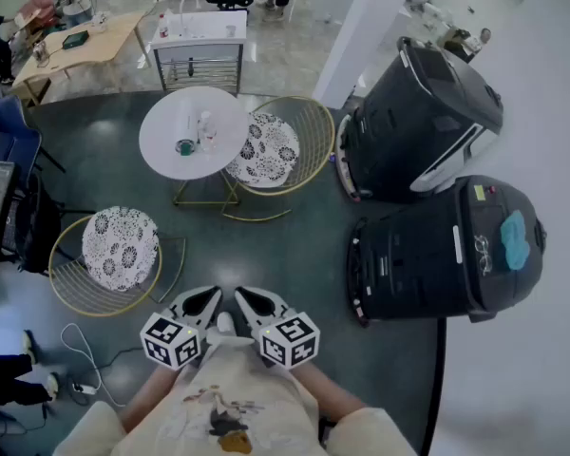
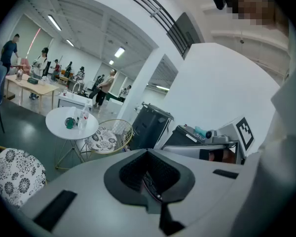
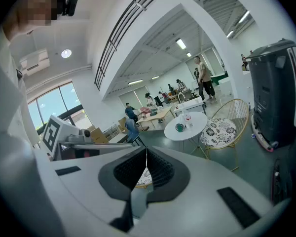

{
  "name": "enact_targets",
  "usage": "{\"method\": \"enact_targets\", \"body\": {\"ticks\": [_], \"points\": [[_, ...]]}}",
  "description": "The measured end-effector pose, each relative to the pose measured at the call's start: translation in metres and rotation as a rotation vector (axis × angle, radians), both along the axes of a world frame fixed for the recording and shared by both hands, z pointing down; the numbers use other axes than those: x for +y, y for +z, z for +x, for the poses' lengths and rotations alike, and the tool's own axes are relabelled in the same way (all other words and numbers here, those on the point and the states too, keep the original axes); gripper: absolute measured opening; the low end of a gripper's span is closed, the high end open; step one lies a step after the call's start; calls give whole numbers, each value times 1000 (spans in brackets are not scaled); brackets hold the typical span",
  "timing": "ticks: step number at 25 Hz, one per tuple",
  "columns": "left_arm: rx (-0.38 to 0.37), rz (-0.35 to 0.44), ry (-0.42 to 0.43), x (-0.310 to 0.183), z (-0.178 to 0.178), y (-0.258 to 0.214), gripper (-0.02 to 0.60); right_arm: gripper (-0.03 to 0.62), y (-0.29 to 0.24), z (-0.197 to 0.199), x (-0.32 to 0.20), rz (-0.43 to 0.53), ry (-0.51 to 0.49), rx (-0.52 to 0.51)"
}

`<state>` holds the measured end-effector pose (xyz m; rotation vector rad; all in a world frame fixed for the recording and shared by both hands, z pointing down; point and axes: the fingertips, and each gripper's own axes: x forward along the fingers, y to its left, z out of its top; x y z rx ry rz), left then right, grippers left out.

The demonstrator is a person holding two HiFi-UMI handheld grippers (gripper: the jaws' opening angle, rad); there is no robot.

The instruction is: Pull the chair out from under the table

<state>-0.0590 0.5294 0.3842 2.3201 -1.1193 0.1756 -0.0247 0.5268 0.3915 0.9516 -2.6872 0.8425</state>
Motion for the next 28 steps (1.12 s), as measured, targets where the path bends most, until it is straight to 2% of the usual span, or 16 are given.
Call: {"method": "enact_targets", "body": {"ticks": [3, 7, 12, 17, 22, 28], "points": [[-16, 6, 12, 15, -3, -3, -3, 12, -2, -2, 26, -25, -12, -13], [-21, 55, 46, 16, 9, -14, -3, 12, 6, 11, 32, -60, 49, -44], [-10, 45, 50, 28, 18, -16, -3, 12, 8, 21, 49, -93, 63, -64], [-2, 43, 85, 32, 28, -16, -3, 12, 2, 31, 45, -73, 117, -78], [16, 32, 141, 39, 41, -14, -3, 12, 1, 39, 46, -94, 190, -113], [24, 29, 209, 21, 54, -7, -3, 12, 5, 56, 35, -89, 242, -83]]}}
